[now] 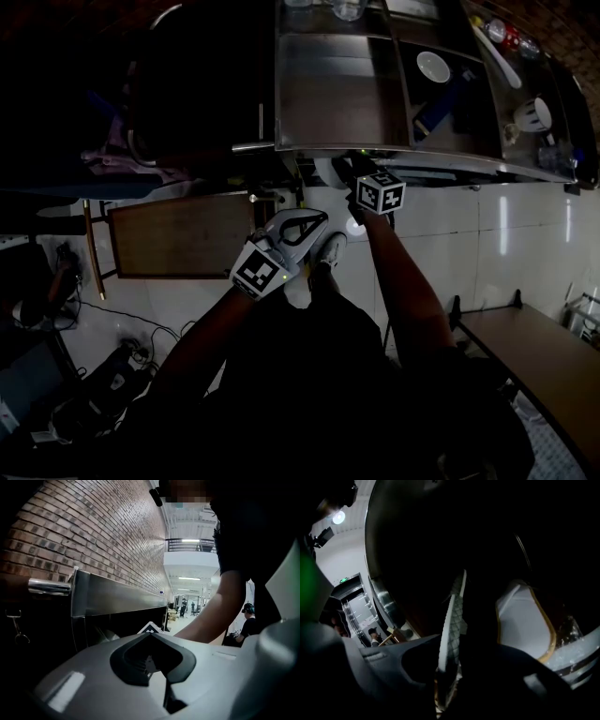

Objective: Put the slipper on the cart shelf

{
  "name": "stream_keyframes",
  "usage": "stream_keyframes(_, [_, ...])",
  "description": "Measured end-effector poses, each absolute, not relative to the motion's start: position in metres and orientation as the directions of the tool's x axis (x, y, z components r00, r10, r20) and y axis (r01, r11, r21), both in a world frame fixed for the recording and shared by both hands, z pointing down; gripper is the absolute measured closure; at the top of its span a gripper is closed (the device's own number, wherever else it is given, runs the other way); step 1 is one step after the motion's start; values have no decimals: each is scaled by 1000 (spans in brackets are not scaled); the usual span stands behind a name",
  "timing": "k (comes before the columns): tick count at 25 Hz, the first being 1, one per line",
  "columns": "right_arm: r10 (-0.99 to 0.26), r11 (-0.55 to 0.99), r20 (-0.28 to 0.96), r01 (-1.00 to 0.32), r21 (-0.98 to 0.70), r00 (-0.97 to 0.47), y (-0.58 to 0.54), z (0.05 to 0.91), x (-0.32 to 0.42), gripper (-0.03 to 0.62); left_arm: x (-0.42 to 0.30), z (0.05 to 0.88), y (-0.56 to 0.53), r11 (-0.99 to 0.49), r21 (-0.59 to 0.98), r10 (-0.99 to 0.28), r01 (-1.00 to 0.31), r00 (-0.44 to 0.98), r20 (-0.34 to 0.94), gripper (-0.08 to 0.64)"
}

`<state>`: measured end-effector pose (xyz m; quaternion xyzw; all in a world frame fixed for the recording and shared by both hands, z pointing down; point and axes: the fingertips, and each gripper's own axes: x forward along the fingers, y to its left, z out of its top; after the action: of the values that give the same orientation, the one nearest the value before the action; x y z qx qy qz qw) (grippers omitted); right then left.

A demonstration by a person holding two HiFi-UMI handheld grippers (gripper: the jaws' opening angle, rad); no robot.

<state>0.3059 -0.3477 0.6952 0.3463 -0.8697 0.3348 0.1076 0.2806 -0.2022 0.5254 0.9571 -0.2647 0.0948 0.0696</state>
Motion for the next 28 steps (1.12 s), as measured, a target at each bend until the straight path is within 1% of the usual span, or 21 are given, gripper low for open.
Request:
stream_keyframes(5, [-607, 505, 363, -696, -511, -707, -365, 687, 312, 523, 281, 531, -200, -847, 92, -494, -524, 839, 229, 558])
stream_keyframes(10, [-650, 482, 305, -688, -542, -696, -378, 685, 314, 523, 281, 535, -199, -845, 91, -495, -527, 835, 240, 558])
stream_keyframes(14, [-659, 461, 322, -704, -540, -679, -388, 690, 315, 517, 279, 542, -197, -840, 98, -499, -534, 830, 249, 558])
stream_keyframes(16, [-664, 461, 345, -727, -510, -663, -391, 693, 317, 509, 279, 542, -197, -835, 102, -505, -541, 827, 247, 558])
stream_keyframes(21, [-719, 455, 387, -812, -366, -578, -392, 687, 323, 468, 275, 542, -198, -827, 102, -517, -552, 820, 247, 558])
stream_keyframes(25, [-740, 455, 397, -839, -297, -542, -387, 680, 324, 391, 272, 539, -200, -827, 100, -520, -554, 820, 241, 558])
stream_keyframes(28, [-759, 454, 394, -855, -250, -518, -383, 670, 327, 370, 271, 534, -201, -824, 110, -524, -556, 821, 229, 558])
